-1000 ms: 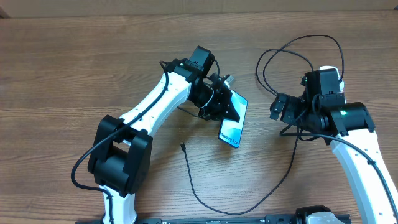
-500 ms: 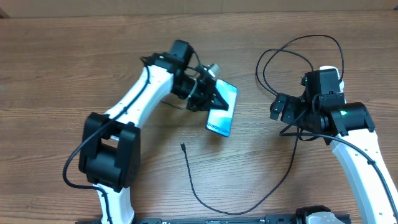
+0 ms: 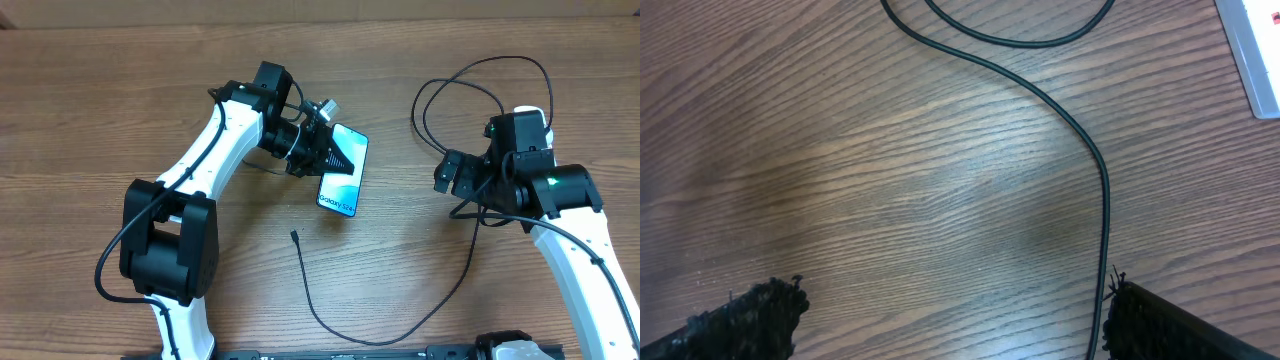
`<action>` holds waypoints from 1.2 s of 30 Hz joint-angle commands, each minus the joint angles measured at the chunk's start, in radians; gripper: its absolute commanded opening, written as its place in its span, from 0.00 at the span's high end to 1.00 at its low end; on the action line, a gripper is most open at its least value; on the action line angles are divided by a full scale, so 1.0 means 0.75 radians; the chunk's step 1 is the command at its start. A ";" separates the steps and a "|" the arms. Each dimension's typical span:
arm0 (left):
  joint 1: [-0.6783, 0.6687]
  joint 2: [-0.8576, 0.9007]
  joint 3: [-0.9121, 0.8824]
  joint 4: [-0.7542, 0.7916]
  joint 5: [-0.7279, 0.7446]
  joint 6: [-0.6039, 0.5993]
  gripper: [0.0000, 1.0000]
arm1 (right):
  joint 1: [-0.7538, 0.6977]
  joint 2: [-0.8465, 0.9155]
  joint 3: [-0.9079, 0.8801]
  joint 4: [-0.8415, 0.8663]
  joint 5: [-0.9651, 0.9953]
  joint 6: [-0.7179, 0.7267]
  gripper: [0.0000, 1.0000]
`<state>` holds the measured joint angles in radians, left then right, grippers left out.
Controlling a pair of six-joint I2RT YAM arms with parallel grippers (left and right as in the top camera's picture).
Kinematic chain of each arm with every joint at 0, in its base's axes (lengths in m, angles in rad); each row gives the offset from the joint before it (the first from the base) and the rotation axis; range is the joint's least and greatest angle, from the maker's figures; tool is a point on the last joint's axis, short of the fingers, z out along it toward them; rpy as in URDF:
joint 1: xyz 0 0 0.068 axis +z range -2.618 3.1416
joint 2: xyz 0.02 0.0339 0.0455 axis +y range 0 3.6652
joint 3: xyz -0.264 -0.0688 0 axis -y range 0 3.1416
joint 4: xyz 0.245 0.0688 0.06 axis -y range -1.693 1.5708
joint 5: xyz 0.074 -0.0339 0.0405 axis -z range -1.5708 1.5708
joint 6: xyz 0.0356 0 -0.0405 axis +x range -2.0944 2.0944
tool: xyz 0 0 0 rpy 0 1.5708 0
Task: Plug charger to phone and switch on socket
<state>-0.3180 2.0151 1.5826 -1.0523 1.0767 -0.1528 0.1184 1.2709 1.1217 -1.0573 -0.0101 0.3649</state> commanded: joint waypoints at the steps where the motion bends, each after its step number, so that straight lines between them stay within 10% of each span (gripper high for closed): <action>1: 0.007 -0.002 0.003 -0.016 0.026 0.055 0.96 | -0.003 -0.001 0.002 0.005 0.017 -0.009 0.00; 36: 0.034 -0.002 0.003 -0.104 0.347 0.156 0.96 | -0.003 -0.001 0.002 0.005 0.017 -0.009 0.00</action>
<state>-0.3065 2.0151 1.5826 -1.1263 1.2594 -0.0803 0.1184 1.2709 1.1217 -1.0569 -0.0105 0.3653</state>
